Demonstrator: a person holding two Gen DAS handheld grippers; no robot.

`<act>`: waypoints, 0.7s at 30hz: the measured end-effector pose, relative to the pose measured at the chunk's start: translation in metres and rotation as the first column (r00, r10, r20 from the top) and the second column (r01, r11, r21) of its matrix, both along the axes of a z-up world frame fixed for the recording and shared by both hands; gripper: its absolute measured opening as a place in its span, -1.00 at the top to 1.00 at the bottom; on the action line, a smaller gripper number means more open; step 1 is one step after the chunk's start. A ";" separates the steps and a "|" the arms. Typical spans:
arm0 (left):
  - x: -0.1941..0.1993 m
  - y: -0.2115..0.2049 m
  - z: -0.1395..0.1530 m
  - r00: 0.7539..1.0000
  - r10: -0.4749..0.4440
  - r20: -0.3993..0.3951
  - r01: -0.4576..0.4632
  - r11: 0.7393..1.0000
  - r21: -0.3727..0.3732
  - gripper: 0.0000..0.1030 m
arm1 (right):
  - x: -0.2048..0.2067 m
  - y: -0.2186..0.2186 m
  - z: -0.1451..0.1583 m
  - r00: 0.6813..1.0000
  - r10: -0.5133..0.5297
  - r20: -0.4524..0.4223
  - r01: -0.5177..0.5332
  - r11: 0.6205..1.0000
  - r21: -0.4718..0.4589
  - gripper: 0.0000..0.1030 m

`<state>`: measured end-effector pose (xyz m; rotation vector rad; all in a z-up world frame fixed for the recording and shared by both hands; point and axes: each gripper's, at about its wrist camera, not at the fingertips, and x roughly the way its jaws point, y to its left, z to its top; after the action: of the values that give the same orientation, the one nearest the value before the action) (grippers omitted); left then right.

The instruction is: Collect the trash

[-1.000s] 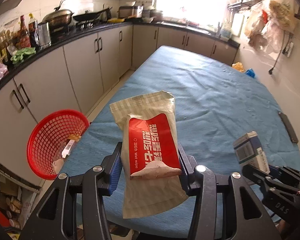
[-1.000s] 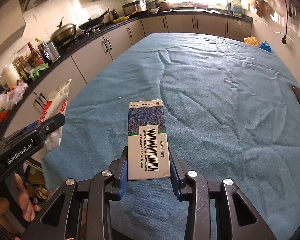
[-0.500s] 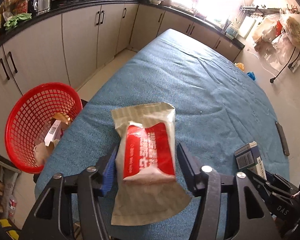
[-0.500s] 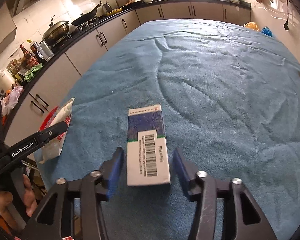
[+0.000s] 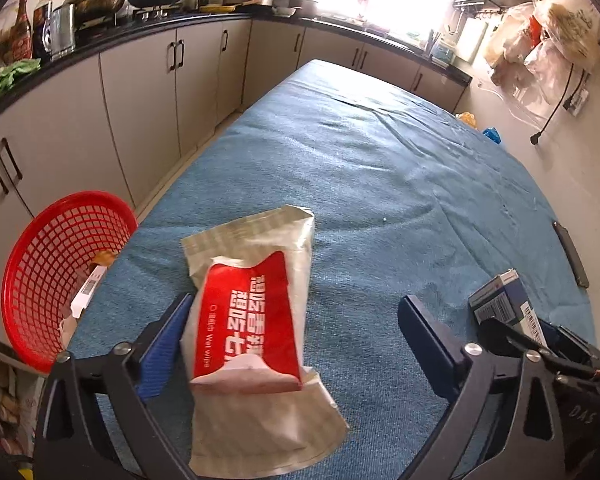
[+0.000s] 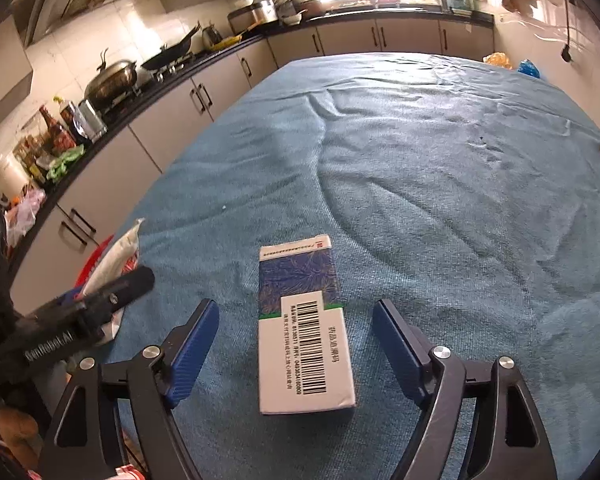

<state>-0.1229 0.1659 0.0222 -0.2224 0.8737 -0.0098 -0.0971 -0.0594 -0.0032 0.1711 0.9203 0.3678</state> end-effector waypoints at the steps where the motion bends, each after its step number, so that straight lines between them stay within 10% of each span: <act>1: 0.000 0.001 0.000 1.000 0.000 0.004 0.000 1.000 -0.004 -0.96 | 0.001 -0.001 0.000 1.000 0.002 -0.004 -0.002 1.000 0.007 -0.61; 10: 0.000 0.012 0.002 1.000 -0.018 0.010 0.019 0.996 -0.088 -1.00 | 0.008 -0.013 0.001 0.996 0.057 -0.062 -0.051 0.994 0.094 -0.66; 21: 0.009 -0.001 0.001 1.000 -0.010 0.002 0.010 1.000 0.002 -0.98 | -0.001 0.018 -0.001 0.996 0.092 -0.001 -0.091 0.986 -0.137 -0.74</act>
<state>-0.1135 0.1652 0.0227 -0.2161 0.8724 -0.0189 -0.0982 -0.0410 -0.0047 0.0020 0.9468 0.3882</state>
